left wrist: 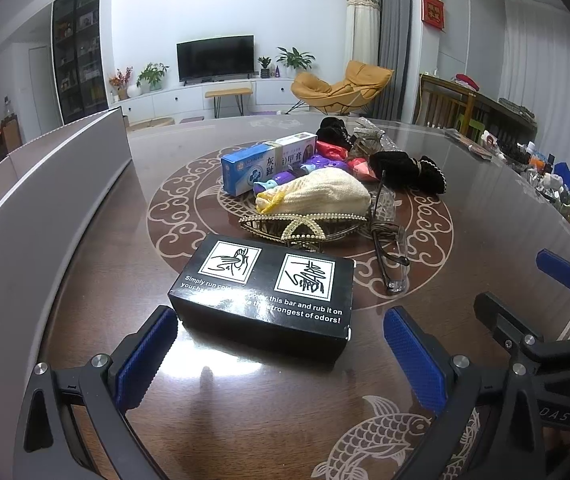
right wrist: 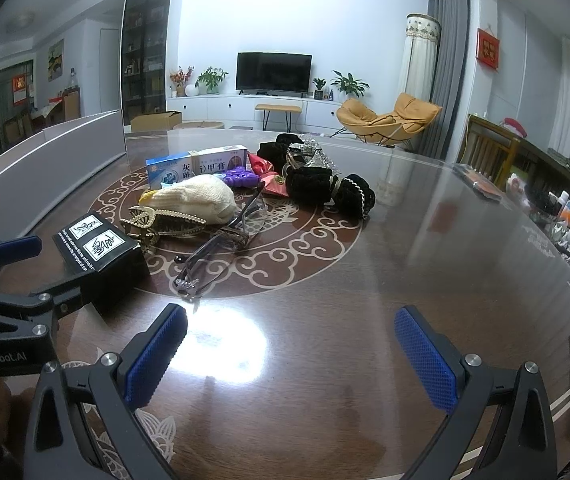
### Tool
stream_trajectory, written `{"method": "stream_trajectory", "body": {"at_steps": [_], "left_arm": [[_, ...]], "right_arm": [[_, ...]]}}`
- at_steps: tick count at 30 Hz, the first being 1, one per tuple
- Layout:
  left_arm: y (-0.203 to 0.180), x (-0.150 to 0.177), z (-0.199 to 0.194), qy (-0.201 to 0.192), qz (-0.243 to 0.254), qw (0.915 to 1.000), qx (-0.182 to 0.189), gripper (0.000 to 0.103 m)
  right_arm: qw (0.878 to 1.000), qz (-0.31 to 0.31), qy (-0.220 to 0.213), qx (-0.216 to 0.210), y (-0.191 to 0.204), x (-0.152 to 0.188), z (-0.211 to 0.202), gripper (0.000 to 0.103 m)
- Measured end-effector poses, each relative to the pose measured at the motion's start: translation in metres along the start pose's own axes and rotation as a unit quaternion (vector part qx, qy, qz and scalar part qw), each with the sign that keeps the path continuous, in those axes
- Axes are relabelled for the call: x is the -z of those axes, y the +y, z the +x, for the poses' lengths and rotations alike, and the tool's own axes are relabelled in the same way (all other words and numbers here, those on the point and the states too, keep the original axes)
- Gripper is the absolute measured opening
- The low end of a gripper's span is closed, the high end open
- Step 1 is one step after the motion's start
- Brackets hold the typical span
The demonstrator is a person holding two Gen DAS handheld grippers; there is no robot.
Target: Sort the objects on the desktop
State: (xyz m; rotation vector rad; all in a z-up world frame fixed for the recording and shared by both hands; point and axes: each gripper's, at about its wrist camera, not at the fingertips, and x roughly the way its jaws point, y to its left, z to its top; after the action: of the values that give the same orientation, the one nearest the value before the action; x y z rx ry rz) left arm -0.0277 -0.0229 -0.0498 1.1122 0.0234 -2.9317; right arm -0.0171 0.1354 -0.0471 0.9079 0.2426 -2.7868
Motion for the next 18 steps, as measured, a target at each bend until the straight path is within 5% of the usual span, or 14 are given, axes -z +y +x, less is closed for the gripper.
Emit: {"method": "stream_trajectory", "body": {"at_steps": [18], "left_arm": [[-0.0001, 0.0003, 0.0001, 0.000, 0.000, 1.0000, 0.000, 0.103]], "right_arm": [[1.000, -0.001, -0.001, -0.003, 0.0005, -0.0005, -0.0006, 0.103]]}}
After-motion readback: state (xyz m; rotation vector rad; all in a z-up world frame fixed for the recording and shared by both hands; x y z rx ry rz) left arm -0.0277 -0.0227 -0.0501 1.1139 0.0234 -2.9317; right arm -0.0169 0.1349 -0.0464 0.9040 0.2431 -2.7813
